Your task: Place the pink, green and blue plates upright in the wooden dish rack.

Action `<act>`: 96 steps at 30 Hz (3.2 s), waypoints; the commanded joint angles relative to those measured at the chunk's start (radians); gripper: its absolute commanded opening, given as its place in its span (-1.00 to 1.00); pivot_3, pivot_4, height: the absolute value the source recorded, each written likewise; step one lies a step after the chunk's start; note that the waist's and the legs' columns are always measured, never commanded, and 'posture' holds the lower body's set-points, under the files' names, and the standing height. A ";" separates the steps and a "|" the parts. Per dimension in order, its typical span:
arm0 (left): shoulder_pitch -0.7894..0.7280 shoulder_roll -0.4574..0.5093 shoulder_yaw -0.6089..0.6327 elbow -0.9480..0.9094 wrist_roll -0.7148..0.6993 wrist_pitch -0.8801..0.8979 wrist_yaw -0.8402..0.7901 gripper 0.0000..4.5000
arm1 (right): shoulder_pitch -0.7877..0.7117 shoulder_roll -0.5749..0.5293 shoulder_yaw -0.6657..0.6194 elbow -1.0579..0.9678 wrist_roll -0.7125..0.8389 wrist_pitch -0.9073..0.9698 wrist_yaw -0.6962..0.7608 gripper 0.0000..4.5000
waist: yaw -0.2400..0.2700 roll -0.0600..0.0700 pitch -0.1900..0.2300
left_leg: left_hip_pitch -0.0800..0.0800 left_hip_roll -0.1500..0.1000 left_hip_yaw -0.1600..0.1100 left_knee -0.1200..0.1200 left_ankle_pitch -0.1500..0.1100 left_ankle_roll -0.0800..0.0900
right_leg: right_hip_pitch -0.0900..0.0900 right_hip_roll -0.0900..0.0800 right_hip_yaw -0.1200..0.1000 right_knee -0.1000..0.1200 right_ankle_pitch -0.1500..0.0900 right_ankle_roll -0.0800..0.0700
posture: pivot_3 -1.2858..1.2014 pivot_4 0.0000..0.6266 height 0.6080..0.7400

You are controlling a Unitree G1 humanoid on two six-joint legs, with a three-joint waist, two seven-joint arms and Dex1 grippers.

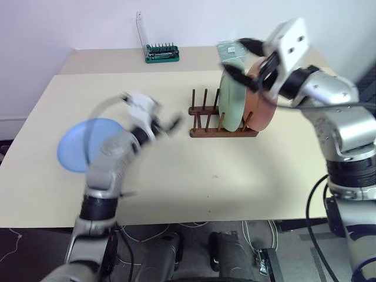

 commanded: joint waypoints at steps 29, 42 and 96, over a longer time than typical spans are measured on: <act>-0.096 -0.256 0.806 -0.234 -0.055 0.628 0.648 -0.98 | 0.029 0.126 0.017 0.024 -0.163 -0.093 0.138 0.30 | 0.035 -0.010 -0.002 | 0.001 0.004 -0.002 0.004 0.001 -0.013 | 0.003 0.008 0.000 -0.001 0.008 -0.003 | 0.03 -0.52 0.87; -0.244 -0.263 0.347 -0.277 -0.151 0.382 0.448 -1.00 | 0.025 0.116 0.168 0.160 -0.511 -0.497 0.114 0.98 | 0.008 -0.013 -0.001 | 0.001 0.006 0.000 0.002 0.006 -0.020 | 0.003 0.009 0.001 -0.003 0.010 -0.005 | 0.03 -0.52 0.87; 0.378 0.206 -0.137 -0.176 0.021 -0.163 -0.154 0.32 | -0.114 0.702 -0.389 -0.028 0.599 0.462 -0.723 -1.00 | -0.016 -0.008 -0.002 | 0.004 0.019 0.001 -0.022 0.013 -0.026 | -0.015 0.031 0.026 0.003 0.012 -0.029 | 0.03 -0.52 0.87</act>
